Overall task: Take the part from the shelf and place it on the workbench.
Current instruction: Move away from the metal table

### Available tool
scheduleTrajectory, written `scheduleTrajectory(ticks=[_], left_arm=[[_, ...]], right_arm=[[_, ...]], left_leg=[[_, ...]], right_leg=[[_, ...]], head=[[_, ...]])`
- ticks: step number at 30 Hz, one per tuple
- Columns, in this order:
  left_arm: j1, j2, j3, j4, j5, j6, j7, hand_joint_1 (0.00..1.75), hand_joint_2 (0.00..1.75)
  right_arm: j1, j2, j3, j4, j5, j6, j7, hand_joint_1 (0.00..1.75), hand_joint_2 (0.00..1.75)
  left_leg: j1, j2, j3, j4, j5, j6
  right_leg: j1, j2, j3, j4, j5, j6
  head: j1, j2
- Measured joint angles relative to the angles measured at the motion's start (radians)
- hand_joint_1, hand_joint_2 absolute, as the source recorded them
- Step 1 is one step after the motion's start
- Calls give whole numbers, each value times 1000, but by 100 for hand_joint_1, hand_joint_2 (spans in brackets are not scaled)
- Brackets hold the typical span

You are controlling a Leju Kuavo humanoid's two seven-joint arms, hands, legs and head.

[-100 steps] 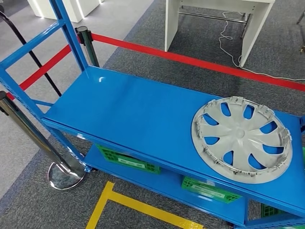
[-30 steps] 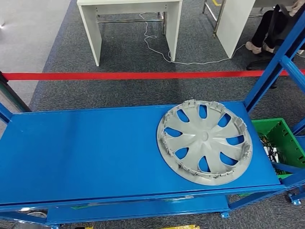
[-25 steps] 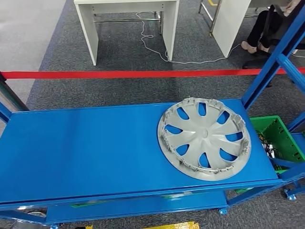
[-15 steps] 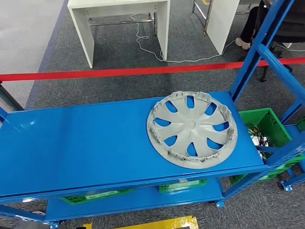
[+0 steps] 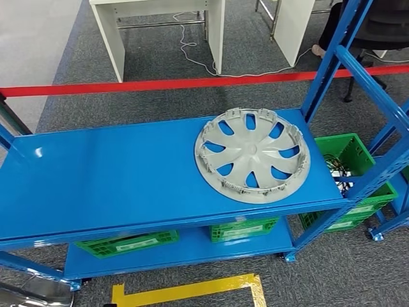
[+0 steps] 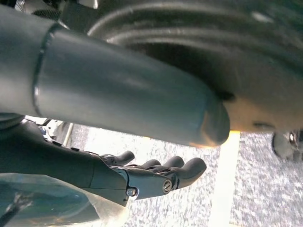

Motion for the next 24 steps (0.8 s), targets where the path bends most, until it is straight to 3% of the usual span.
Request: scheduleTrajectory(ticks=[1, 4, 7, 11, 15, 19, 23, 24], left_arm=[[0, 0, 0, 0, 0, 1, 0, 0, 0], [0, 0, 0, 0, -5, 5, 6, 0, 0], [0, -1, 0, 0, -9, 8, 14, 0, 0], [0, -1, 0, 0, -14, 16, 18, 0, 0], [-1, -1, 0, 0, -17, 24, 25, 0, 175], [-3, -1, 0, 0, -18, 28, 30, 0, 175], [-3, -1, 0, 0, -18, 29, 31, 0, 175], [-3, -1, 0, 0, -18, 28, 32, 0, 175]], right_arm=[[0, 0, 0, 0, 0, -3, 0, 0, 0], [-2, 0, 0, 0, 1, -12, 2, 0, 0], [-2, 0, 0, 0, 2, -15, 3, 0, 0], [-2, 0, 0, 0, 4, -11, 3, 0, 0], [-3, 0, 0, 0, 6, 0, 0, 0, 0], [-4, 0, 0, 0, 8, 9, -6, 0, 0], [-5, 0, 0, 0, 8, 13, -8, 0, 175], [-5, 0, 0, 0, 8, 13, -8, 0, 175]], left_leg=[[1, 0, -2, -7, 3, -8], [1, -1, -9, -17, 17, -14], [-4, 1, -13, -13, 24, -3], [-7, 3, -20, -9, 29, 3], [-8, 3, -22, -8, 30, 3], [-8, 3, -25, -8, 30, 3], [-7, 3, -28, -8, 31, 2], [-7, 3, -28, -8, 31, 2]], right_leg=[[1, 0, -3, -6, -4, -4], [2, 1, -11, -22, -10, -24], [-3, 3, -11, -29, 29, -13], [-6, 4, -6, -32, 47, 2], [-8, 4, -8, -32, 48, 4], [-8, 4, -12, -31, 47, 5], [-7, 4, -15, -31, 47, 5], [-7, 4, -15, -30, 47, 4]], head=[[2, 0], [10, 0], [11, 0], [10, 0], [10, 0], [10, 0], [10, 0], [10, 0]])
